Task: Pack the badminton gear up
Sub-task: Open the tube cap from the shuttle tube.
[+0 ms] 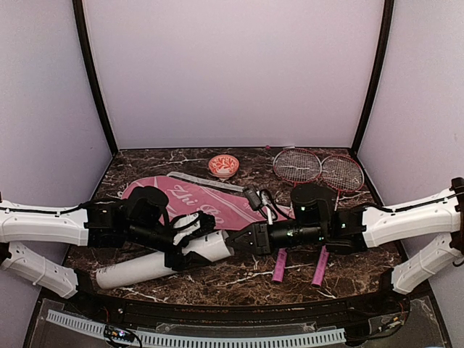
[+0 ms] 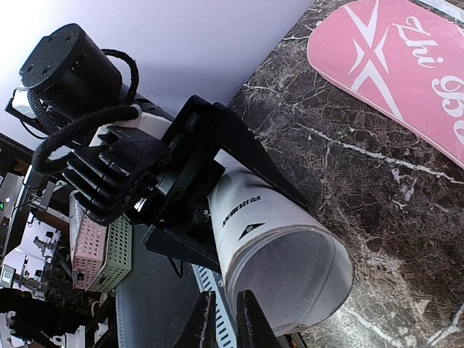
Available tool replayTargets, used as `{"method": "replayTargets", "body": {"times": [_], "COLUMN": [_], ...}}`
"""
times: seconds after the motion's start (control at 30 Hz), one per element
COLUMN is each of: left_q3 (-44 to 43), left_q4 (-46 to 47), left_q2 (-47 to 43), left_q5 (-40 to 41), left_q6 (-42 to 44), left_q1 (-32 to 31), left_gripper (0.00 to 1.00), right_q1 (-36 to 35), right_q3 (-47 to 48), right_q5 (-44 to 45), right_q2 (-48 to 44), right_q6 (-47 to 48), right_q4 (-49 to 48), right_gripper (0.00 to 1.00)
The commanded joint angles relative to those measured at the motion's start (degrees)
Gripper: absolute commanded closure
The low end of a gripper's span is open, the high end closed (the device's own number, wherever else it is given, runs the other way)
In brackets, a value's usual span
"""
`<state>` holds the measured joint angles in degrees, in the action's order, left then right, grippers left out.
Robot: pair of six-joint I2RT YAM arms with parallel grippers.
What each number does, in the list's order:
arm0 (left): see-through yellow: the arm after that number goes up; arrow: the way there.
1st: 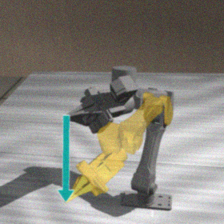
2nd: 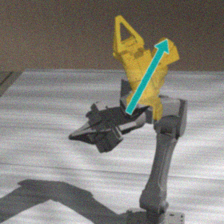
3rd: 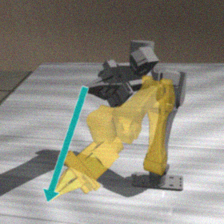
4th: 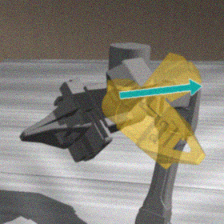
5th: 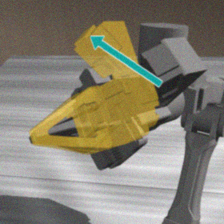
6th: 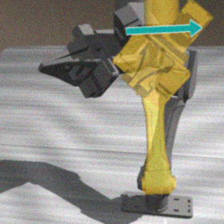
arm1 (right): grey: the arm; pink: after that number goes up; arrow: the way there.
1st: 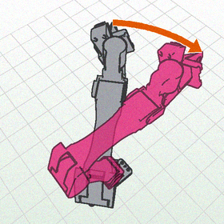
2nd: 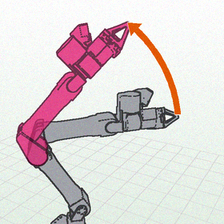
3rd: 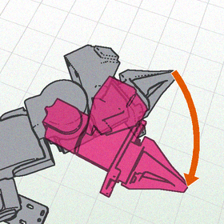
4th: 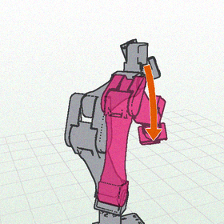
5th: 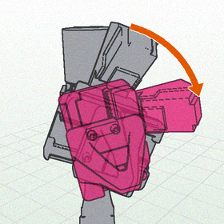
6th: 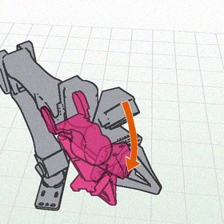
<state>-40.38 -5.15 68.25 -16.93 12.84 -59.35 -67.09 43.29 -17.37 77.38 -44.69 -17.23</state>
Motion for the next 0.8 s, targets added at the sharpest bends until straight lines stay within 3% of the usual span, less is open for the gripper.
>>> {"method": "replayTargets", "body": {"times": [0.0,0.27,0.4,0.77], "left_q3": [-1.72,-1.69,-1.72,-1.72], "left_q4": [6.75,6.73,6.73,6.77], "left_q2": [-0.57,-0.47,-0.57,-0.51], "left_q5": [-2.06,-2.04,-2.0,-2.05], "left_q6": [0.43,0.45,0.53,0.49], "left_q1": [0.03,0.04,0.03,0.03], "left_gripper": [0.36,0.36,0.36,0.36], "right_q1": [0.08,0.03,0.1,0.04], "right_q3": [0.72,0.65,0.31,-2.1], "right_q5": [-2.27,-3.57,-3.76,6.34], "right_q2": [1.15,1.81,2.05,-4.04], "right_q6": [-0.57,-1.01,-1.48,-2.03], "right_q4": [-4.51,-5.32,-5.96,-1.82], "right_gripper": [0.89,0.9,0.96,1.0]}}
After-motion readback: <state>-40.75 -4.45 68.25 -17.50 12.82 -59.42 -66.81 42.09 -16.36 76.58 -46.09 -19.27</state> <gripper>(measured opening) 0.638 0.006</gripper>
